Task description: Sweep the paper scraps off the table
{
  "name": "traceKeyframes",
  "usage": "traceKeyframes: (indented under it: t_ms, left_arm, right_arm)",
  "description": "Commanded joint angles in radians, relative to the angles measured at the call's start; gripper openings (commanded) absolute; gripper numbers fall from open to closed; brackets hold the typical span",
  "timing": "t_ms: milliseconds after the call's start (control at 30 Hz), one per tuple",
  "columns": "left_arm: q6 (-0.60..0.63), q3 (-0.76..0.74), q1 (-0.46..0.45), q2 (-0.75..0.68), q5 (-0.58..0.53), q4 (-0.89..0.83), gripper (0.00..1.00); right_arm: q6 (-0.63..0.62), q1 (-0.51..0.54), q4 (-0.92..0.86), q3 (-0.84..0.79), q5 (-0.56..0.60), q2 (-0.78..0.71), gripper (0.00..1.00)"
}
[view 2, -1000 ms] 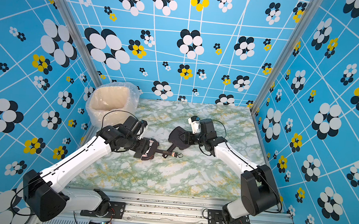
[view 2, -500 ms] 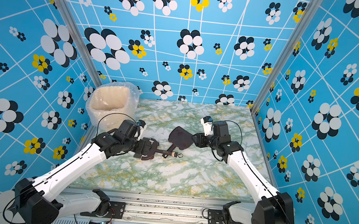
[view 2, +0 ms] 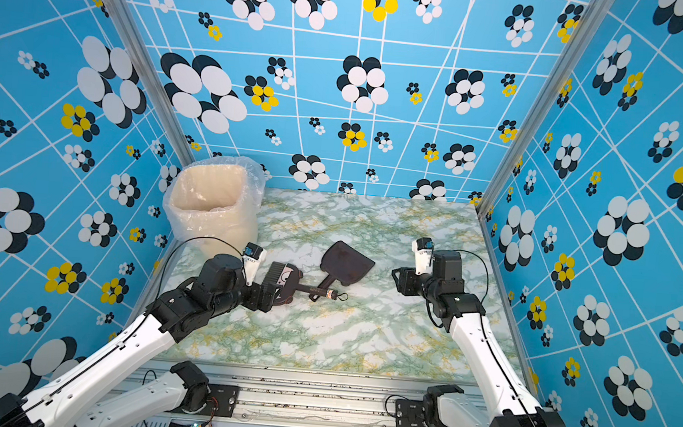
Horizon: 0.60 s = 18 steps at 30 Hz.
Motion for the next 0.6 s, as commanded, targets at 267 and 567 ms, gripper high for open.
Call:
traceKeyframes:
  t_ms: [267,567]
  left_arm:
    - [0.044,-0.121,-0.003,-0.068,-0.134,0.14,0.99]
    - [0.102,-0.231,0.035,-0.12,-0.204,0.293,0.99]
  right_arm:
    - [-0.043,-0.05,0.275,-0.2,0.182,-0.068,0.58]
    - [-0.095,-0.073,0.662,-0.377,0.322,-0.013,0.61]
